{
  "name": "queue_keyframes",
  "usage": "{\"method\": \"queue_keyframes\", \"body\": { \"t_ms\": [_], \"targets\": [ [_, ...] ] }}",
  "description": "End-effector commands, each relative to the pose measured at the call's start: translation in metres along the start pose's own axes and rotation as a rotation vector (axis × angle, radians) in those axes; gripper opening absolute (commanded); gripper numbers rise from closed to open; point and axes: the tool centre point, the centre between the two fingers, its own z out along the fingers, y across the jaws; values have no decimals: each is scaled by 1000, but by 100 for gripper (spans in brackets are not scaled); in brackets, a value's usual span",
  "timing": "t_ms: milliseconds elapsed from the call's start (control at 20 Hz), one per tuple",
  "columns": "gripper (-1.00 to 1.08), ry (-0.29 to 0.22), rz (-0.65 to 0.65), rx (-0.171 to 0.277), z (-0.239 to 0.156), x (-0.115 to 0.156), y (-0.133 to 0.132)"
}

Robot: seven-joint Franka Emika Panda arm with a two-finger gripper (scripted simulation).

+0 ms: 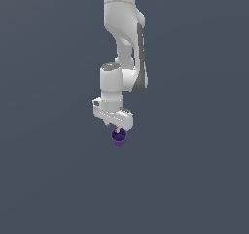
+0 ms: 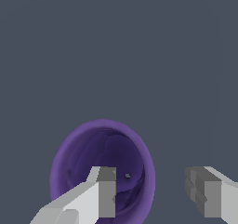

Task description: Pick up the object and move it to a goal position.

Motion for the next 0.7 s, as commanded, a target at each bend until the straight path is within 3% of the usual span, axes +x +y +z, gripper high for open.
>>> {"method": "queue_keyframes", "body": {
  "t_ms": [0, 200, 250, 650],
  "targets": [
    [28, 0, 1, 0, 7, 0, 0],
    [28, 0, 2, 0, 11, -1, 0],
    [-100, 0, 2, 0, 11, -1, 0],
    [-100, 0, 2, 0, 11, -1, 0]
  ]
}}
